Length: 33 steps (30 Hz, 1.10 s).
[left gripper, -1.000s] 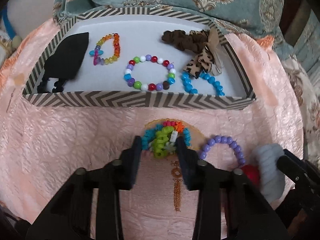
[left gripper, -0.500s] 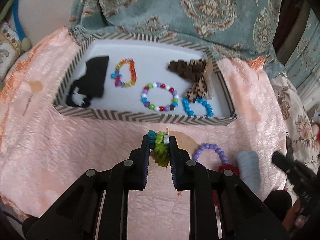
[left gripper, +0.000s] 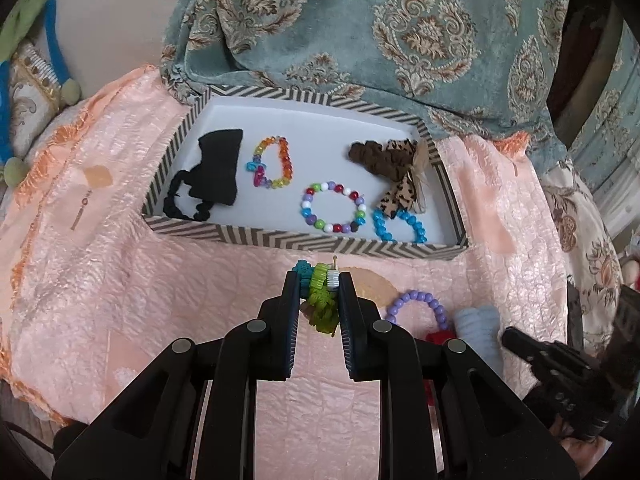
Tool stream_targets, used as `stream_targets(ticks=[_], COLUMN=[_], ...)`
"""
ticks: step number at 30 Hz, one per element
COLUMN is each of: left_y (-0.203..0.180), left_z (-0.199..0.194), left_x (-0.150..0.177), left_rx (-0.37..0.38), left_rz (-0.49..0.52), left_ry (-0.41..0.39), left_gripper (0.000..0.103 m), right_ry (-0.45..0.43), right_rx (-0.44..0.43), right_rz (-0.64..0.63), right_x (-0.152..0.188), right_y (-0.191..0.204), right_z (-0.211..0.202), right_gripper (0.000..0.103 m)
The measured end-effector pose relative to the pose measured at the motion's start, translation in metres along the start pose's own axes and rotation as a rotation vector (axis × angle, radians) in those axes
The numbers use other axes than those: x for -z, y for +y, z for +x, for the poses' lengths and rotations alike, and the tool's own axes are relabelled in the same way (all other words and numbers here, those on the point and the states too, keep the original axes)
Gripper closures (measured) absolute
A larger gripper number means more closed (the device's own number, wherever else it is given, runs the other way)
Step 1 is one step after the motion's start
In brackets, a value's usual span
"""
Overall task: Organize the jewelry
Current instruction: 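Grasp the green beaded keychain with the left tool while the right grasps the grey fluffy scrunchie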
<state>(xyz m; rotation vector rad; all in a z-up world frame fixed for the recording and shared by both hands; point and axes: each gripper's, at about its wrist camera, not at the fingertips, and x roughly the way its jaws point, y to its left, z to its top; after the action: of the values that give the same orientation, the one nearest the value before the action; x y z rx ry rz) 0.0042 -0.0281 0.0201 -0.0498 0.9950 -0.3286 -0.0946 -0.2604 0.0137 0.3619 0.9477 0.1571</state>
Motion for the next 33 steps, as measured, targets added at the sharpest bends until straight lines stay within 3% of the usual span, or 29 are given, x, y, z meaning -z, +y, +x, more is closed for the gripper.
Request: stream_targets(ticks=[2,6,7,8,10,12,14,17,20,27,33], left_y=[0.001,0.003,0.002,0.002,0.002,0.002,0.000,-0.001,0.002,0.010,0.009], left_z=[-0.004,-0.011,-0.011,-0.011,-0.010,-0.006,-0.004,-0.004,-0.006,-0.017,-0.020], left_x=[-0.003,-0.006,-0.006,-0.005,-0.004,-0.002,0.000,0.001,0.000,-0.017,-0.040], left_rx=[0.000,-0.001,-0.002,-0.004,-0.002,0.002,-0.001,-0.002,-0.010,-0.009,-0.045], left_rz=[-0.006,-0.009,-0.007,-0.005,-0.011,-0.014,-0.010,-0.004,-0.002,-0.026,-0.009], left_ry=[-0.011,-0.029,-0.030,-0.029,-0.025,-0.016,-0.009,-0.007,-0.013,-0.044,-0.072], left_gripper=[0.086,0.086,0.086,0.086,0.086,0.086,0.086,0.086,0.086,0.086,0.086], right_ry=[-0.025,0.007,0.020,0.041,0.063,0.085,0.112,0.126,0.091,-0.043,-0.086], right_rx=[-0.001,0.032,0.053,0.074,0.068,0.058,0.058,0.067,0.040,0.004,-0.022], right_rz=[-0.020,-0.017,-0.005,0.006,0.021,0.015,0.005,0.013,-0.004,-0.043,-0.061], right_x=[-0.006,-0.009,-0.008,-0.006,0.000,0.005,0.008,0.014,0.013,-0.017,-0.046], right_y=[0.004,0.003,0.002,0.001,-0.001,0.001,0.004,0.000,0.002,0.015,0.030], right_z=[-0.009,-0.009,-0.006,-0.003,0.004,0.012,0.024,0.042,0.032,-0.018,-0.021], right_gripper=[0.102,0.100,0.089,0.062,0.046,0.046,0.061,0.070,0.082,0.083,0.083])
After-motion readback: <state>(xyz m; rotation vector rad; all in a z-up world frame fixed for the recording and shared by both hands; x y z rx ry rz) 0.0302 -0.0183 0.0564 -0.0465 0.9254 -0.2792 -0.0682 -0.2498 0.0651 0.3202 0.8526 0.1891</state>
